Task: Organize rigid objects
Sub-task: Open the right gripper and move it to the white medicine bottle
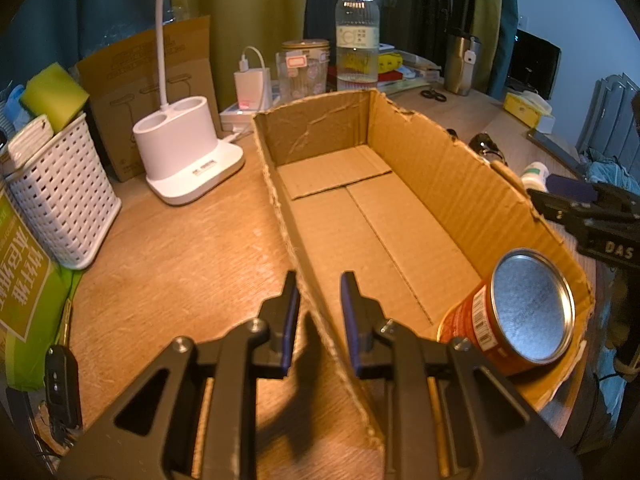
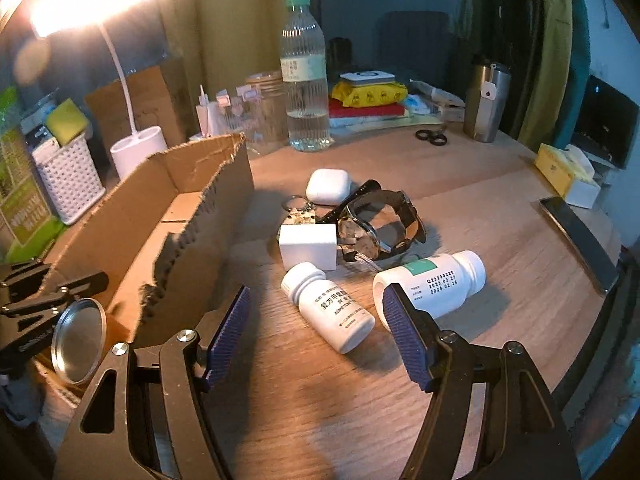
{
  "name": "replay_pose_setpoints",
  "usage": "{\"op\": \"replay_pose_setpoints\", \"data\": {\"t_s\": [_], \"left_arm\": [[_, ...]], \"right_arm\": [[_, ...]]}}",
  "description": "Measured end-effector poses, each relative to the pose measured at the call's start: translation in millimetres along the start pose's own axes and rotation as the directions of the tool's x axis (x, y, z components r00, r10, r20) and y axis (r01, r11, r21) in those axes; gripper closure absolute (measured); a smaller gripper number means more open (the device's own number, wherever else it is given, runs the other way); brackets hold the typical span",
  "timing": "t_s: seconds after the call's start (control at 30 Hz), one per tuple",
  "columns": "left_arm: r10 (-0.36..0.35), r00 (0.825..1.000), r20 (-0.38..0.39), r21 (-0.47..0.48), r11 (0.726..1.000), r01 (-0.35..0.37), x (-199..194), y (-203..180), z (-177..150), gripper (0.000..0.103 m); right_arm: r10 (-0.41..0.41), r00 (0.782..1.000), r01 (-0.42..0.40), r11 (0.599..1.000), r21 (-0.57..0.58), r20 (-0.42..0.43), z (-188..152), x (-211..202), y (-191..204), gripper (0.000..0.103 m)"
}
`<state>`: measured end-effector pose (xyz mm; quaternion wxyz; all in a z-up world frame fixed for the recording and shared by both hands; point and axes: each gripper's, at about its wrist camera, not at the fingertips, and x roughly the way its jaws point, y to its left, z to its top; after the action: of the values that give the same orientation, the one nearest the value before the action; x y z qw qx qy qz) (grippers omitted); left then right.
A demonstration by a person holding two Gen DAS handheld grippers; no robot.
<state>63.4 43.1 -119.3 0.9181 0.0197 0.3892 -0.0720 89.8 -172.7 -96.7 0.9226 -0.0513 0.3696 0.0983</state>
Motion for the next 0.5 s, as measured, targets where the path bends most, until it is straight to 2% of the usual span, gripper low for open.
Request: {"op": "replay_pose_setpoints", "data": {"t_s": [0.37,0.43,0.5], "left_arm": [[0.001,1.0,0.001,0.0,1.0,-0.001,0,0,0,0.082],[0.002,1.0,0.001,0.0,1.0,-0.002,0,0,0,0.082],[0.001,1.0,0.001,0.001,1.0,-0.001,0,0,0,0.082]], "right_arm": [[-0.028,0.999,0.027,0.999,-0.037,-0.031,5,19,5,0.033],[-0.035,0.999,0.033,0.999,-0.041,-0.04,5,23,6,0.038],[-0.037,0.998,0.035,0.998,-0.043,-0.047,5,26,5,0.039]]}}
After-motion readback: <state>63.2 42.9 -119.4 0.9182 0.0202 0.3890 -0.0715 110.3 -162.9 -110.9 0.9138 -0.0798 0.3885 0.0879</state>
